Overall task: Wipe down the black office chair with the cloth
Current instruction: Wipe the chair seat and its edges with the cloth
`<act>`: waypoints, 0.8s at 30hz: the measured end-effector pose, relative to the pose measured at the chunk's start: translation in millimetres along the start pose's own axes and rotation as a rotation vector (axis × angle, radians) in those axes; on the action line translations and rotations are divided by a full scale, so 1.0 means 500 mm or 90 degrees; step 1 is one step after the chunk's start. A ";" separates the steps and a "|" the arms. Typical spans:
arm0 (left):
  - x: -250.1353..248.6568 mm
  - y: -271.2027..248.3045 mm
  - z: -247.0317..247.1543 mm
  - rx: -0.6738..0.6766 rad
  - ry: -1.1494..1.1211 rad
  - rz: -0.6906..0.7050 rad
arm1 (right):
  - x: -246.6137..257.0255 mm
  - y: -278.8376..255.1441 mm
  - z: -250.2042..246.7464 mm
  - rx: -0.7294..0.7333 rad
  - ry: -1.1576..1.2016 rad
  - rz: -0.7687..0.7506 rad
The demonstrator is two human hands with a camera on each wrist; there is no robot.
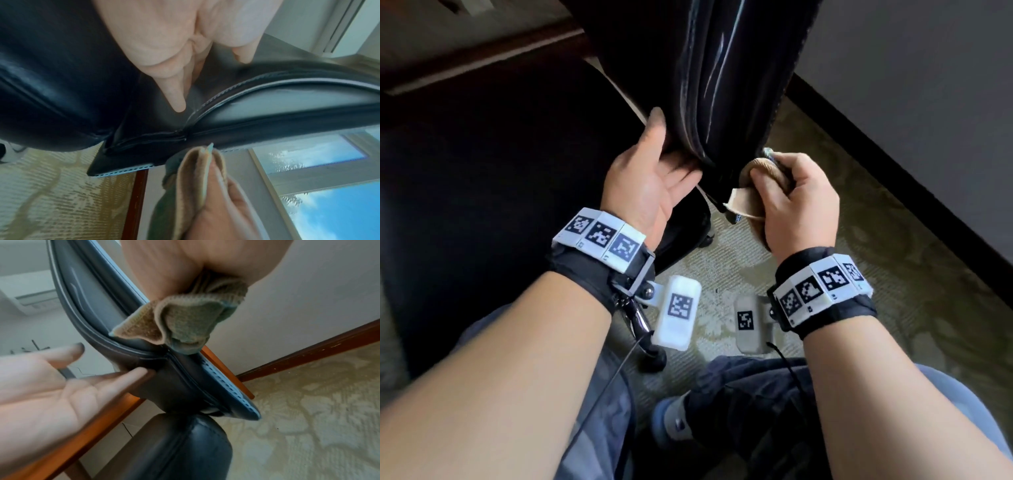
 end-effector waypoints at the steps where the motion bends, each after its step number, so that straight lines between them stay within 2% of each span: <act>1: -0.006 0.003 0.005 -0.002 -0.007 0.007 | -0.005 -0.001 0.004 0.000 -0.002 -0.001; 4: -0.009 0.008 0.016 -0.014 -0.006 0.012 | -0.035 -0.005 0.030 0.019 -0.027 0.008; 9: -0.007 0.007 0.033 -0.022 0.000 0.012 | -0.112 -0.038 0.095 0.158 -0.111 0.083; 11: -0.007 0.010 0.032 -0.020 0.000 0.010 | -0.113 -0.036 0.093 0.150 -0.107 0.082; 15: -0.011 0.011 0.029 -0.013 -0.005 0.003 | -0.076 -0.018 0.065 0.084 -0.096 0.019; 19: -0.010 0.011 0.031 -0.001 0.003 0.004 | -0.083 -0.021 0.077 0.064 -0.084 0.031; 23: -0.005 0.010 0.033 -0.012 -0.002 0.007 | -0.150 -0.045 0.114 0.200 -0.142 0.115; 24: -0.003 0.011 0.033 -0.014 -0.002 0.004 | -0.167 -0.054 0.116 0.205 -0.135 0.150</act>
Point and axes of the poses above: each hand's wrist, its own y-axis towards the middle knuckle, its own z-axis out of the palm, x = y × z, the point moved 5 cm from there along y, towards the middle knuckle, and after that the axes turned 11 degrees about -z, right-handed, at the moved point
